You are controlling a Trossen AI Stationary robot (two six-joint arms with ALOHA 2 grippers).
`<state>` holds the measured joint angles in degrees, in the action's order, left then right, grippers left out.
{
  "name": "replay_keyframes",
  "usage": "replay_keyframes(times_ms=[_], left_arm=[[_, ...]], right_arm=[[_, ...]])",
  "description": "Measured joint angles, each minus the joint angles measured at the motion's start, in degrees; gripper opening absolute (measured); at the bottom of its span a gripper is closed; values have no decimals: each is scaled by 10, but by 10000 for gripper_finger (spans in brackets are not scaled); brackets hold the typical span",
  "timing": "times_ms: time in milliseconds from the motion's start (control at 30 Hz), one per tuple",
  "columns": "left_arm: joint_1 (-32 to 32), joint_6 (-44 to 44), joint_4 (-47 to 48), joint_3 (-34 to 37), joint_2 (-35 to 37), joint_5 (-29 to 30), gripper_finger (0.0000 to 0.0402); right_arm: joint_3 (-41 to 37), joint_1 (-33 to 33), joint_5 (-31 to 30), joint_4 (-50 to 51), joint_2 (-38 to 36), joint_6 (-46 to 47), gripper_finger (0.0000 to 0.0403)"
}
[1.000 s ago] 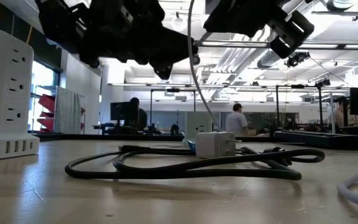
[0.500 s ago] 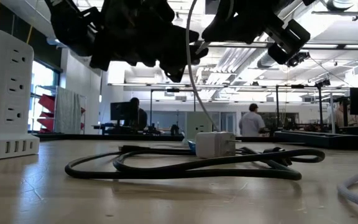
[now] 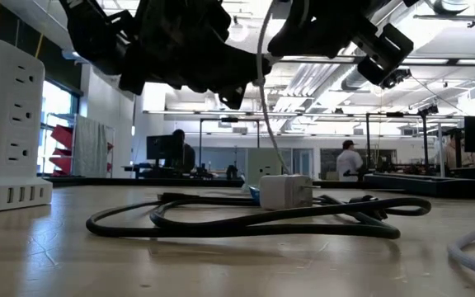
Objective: Insert USB
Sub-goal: Insert the top white charger cable into the green outlet extension
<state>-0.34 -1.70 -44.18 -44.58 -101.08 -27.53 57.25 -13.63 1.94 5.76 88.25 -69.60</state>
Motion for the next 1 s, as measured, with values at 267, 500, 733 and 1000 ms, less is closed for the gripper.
replay_keyframes(times_ms=[267,500,733,1000], left_arm=[[-2,-5,-1,0,0,12,1],[-2,-5,-1,1,0,26,0],[-2,-12,-9,1,0,31,0],[-7,-38,-12,1,0,85,0]], right_arm=[[0,1,-2,0,0,43,0],[0,1,-26,-5,-2,146,21],[0,1,-61,17,-26,257,92],[0,6,-58,70,-43,450,126]])
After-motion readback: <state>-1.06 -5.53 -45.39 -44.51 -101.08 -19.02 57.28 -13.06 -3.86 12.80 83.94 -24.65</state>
